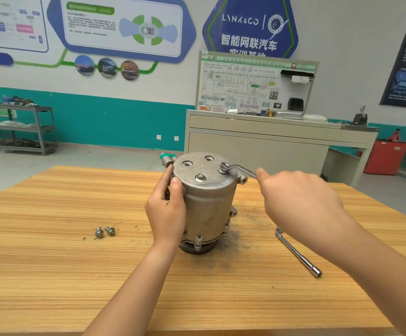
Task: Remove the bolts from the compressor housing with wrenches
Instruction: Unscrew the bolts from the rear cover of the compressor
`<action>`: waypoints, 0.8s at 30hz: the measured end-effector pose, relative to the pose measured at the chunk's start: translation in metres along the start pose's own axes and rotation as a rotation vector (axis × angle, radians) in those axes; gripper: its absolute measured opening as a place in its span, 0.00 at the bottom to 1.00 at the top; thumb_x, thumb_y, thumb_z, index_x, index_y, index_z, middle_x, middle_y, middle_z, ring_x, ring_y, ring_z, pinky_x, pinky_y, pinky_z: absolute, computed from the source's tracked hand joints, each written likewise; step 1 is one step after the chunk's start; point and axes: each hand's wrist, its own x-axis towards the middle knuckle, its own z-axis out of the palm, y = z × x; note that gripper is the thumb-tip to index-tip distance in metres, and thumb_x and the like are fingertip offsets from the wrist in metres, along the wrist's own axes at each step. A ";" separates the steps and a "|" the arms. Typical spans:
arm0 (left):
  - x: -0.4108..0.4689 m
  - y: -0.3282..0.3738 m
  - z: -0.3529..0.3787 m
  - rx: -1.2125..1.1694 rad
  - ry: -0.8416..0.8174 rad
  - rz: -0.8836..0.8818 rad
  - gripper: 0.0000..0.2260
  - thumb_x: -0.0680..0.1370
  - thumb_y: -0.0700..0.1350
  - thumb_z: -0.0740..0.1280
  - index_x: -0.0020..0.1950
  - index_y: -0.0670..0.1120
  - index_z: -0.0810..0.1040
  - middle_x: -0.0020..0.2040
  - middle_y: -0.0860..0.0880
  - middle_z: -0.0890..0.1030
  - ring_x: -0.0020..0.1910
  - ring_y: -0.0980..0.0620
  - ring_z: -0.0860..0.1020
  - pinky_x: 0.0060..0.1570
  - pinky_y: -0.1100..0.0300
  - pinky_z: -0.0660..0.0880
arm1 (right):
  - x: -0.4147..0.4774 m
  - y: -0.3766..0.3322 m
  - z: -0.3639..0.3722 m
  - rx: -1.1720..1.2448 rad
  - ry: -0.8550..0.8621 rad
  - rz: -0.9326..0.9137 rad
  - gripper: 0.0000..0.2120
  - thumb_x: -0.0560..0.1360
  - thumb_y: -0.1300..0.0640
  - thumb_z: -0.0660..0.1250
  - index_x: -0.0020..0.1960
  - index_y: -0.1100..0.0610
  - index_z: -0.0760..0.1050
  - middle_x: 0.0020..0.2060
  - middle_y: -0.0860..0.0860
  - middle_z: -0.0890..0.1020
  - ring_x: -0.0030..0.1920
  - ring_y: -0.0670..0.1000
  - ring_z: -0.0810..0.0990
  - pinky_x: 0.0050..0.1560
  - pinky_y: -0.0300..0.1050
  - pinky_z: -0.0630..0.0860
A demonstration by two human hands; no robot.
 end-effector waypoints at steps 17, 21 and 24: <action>0.012 0.004 0.006 0.004 -0.075 -0.052 0.14 0.80 0.41 0.59 0.64 0.48 0.77 0.53 0.65 0.77 0.53 0.75 0.72 0.52 0.78 0.69 | 0.054 0.044 0.090 0.268 0.630 -0.035 0.10 0.73 0.62 0.67 0.52 0.65 0.80 0.40 0.59 0.83 0.41 0.57 0.83 0.50 0.57 0.75; 0.015 0.004 0.005 0.004 -0.100 -0.058 0.14 0.80 0.41 0.59 0.63 0.48 0.77 0.52 0.65 0.77 0.53 0.75 0.73 0.52 0.76 0.70 | 0.119 0.030 0.080 0.316 0.344 -0.105 0.18 0.80 0.57 0.55 0.69 0.56 0.68 0.68 0.50 0.69 0.71 0.51 0.62 0.69 0.54 0.52; 0.016 0.004 0.002 0.001 -0.098 -0.057 0.14 0.80 0.41 0.59 0.64 0.48 0.77 0.53 0.65 0.77 0.53 0.75 0.73 0.50 0.78 0.70 | 0.145 0.016 0.069 0.281 0.352 -0.279 0.17 0.81 0.56 0.55 0.69 0.55 0.67 0.69 0.49 0.69 0.72 0.51 0.60 0.70 0.55 0.50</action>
